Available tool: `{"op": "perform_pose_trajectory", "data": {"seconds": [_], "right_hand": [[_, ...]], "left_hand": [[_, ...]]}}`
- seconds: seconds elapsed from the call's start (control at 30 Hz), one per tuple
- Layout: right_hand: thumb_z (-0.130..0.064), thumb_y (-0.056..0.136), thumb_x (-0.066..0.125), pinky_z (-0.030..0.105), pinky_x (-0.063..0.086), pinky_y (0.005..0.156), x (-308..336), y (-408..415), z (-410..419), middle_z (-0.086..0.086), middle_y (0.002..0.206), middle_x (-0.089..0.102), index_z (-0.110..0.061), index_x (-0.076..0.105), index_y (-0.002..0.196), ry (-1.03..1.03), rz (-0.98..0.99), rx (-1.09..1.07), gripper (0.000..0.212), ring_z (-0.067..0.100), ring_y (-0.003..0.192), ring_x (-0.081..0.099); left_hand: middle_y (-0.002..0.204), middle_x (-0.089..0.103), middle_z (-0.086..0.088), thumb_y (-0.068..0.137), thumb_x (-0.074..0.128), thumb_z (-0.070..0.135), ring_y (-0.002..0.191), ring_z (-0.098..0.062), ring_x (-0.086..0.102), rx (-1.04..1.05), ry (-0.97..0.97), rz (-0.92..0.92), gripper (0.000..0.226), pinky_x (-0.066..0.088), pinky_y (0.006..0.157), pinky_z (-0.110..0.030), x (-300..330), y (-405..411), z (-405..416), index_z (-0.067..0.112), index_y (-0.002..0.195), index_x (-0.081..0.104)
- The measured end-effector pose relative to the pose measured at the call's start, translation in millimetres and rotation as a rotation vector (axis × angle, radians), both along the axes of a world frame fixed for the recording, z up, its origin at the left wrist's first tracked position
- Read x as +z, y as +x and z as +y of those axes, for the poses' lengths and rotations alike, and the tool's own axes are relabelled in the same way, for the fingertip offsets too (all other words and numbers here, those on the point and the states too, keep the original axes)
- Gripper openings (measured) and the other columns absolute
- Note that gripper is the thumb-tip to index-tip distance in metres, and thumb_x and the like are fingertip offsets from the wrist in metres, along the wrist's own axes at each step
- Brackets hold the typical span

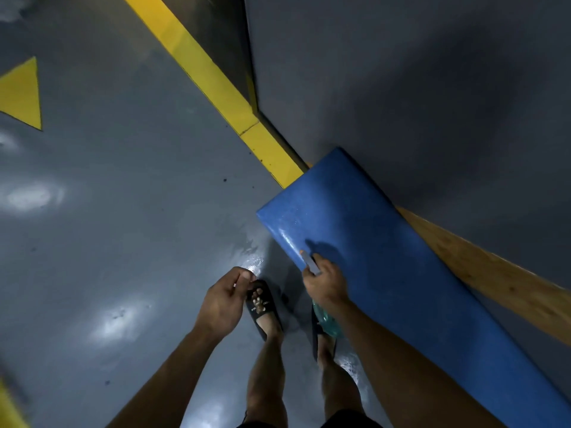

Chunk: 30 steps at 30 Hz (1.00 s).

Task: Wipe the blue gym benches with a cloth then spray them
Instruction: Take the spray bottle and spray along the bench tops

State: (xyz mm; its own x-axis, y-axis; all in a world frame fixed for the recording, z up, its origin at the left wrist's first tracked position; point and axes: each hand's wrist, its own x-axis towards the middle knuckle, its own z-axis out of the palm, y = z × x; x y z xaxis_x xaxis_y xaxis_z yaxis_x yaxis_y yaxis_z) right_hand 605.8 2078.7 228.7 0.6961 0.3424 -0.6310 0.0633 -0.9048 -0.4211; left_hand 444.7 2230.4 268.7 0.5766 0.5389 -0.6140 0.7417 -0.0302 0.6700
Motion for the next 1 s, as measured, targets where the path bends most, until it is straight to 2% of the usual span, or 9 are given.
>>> {"op": "perform_pose_trajectory", "data": {"seconds": [0.13, 0.27, 0.43, 0.53, 0.63, 0.73, 0.83, 0.93, 1.0], "right_hand": [[-0.021, 0.086, 0.063, 0.039, 0.053, 0.073, -2.3, 22.9, 12.3, 0.012, 0.082, 0.066, -0.019, 0.068, 0.101, 0.085, -0.013, -0.185, 0.016, 0.035, 0.081, 0.064], [-0.03, 0.082, 0.055, 0.043, 0.055, 0.066, 6.1, 71.8, 16.3, 0.003, 0.07, 0.061, -0.021, 0.056, 0.081, 0.105, -0.092, -0.284, 0.009, 0.031, 0.07, 0.065], [-0.025, 0.088, 0.052, 0.04, 0.055, 0.074, 38.9, 113.8, 16.5, 0.006, 0.091, 0.065, -0.023, 0.059, 0.094, -0.033, -0.211, -0.322, 0.009, 0.033, 0.08, 0.064], [-0.021, 0.088, 0.055, 0.035, 0.047, 0.067, 54.9, 115.3, 11.4, 0.002, 0.083, 0.059, -0.024, 0.053, 0.084, -0.031, -0.24, -0.341, 0.005, 0.03, 0.076, 0.061], [-0.018, 0.088, 0.06, 0.043, 0.054, 0.068, 72.6, 106.3, 2.7, 0.002, 0.08, 0.061, -0.025, 0.052, 0.076, 0.131, -0.16, -0.382, 0.016, 0.029, 0.075, 0.064], [-0.021, 0.085, 0.063, 0.052, 0.06, 0.069, 96.2, 94.6, -10.5, 0.013, 0.078, 0.062, -0.018, 0.065, 0.091, 0.378, -0.094, -0.449, 0.006, 0.024, 0.068, 0.064], [-0.036, 0.077, 0.065, 0.039, 0.059, 0.066, 140.3, 83.7, -23.2, 0.013, 0.08, 0.064, -0.025, 0.073, 0.094, 0.54, -0.035, -0.463, 0.022, 0.016, 0.06, 0.062], [-0.017, 0.089, 0.066, 0.04, 0.059, 0.069, 177.4, 78.9, -44.0, 0.009, 0.092, 0.072, -0.032, 0.078, 0.089, 0.659, 0.04, -0.418, 0.02, 0.019, 0.066, 0.067], [-0.024, 0.082, 0.067, 0.039, 0.06, 0.066, 205.9, 73.7, -62.2, 0.011, 0.097, 0.074, -0.035, 0.079, 0.094, 0.747, 0.047, -0.37, 0.02, 0.023, 0.076, 0.069]], "left_hand": [[0.089, 0.07, 0.022, 0.103, 0.043, 0.047, 0.08, 0.001, 0.065, 0.003, -0.006, -0.016, 0.029, 0.052, 0.077, -0.032, 2.3, -4.2, 15.1, 0.031, 0.093, 0.065], [0.088, 0.07, 0.014, 0.098, 0.04, 0.06, 0.084, -0.01, 0.067, -0.005, -0.005, -0.043, 0.038, 0.054, 0.078, -0.036, 6.9, -1.5, 27.6, 0.03, 0.096, 0.064], [0.087, 0.07, 0.012, 0.102, 0.044, 0.051, 0.081, -0.011, 0.067, 0.0, -0.018, -0.082, 0.031, 0.052, 0.076, -0.032, 20.7, 11.4, 35.6, 0.03, 0.092, 0.065], [0.087, 0.07, 0.013, 0.104, 0.045, 0.041, 0.079, -0.011, 0.065, -0.022, -0.028, -0.112, 0.026, 0.051, 0.075, -0.031, 32.2, 20.2, 40.6, 0.029, 0.092, 0.065], [0.087, 0.07, 0.012, 0.104, 0.046, 0.041, 0.08, -0.012, 0.065, -0.068, -0.021, -0.145, 0.025, 0.051, 0.076, -0.035, 50.2, 32.4, 44.2, 0.029, 0.093, 0.065], [0.085, 0.07, 0.012, 0.095, 0.042, 0.059, 0.078, -0.014, 0.065, -0.132, 0.009, -0.205, 0.034, 0.053, 0.077, -0.039, 75.9, 51.6, 46.2, 0.031, 0.09, 0.063], [0.083, 0.07, 0.013, 0.087, 0.043, 0.064, 0.081, -0.012, 0.067, -0.196, 0.024, -0.271, 0.038, 0.055, 0.083, -0.041, 105.0, 74.2, 41.7, 0.033, 0.084, 0.064], [0.083, 0.071, 0.011, 0.084, 0.044, 0.068, 0.084, -0.015, 0.067, -0.297, 0.038, -0.327, 0.041, 0.055, 0.086, -0.045, 140.6, 99.4, 27.2, 0.032, 0.087, 0.065], [0.084, 0.071, 0.01, 0.087, 0.045, 0.066, 0.085, -0.018, 0.067, -0.394, 0.053, -0.371, 0.038, 0.055, 0.085, -0.048, 166.7, 119.1, 9.5, 0.033, 0.089, 0.064]]}}
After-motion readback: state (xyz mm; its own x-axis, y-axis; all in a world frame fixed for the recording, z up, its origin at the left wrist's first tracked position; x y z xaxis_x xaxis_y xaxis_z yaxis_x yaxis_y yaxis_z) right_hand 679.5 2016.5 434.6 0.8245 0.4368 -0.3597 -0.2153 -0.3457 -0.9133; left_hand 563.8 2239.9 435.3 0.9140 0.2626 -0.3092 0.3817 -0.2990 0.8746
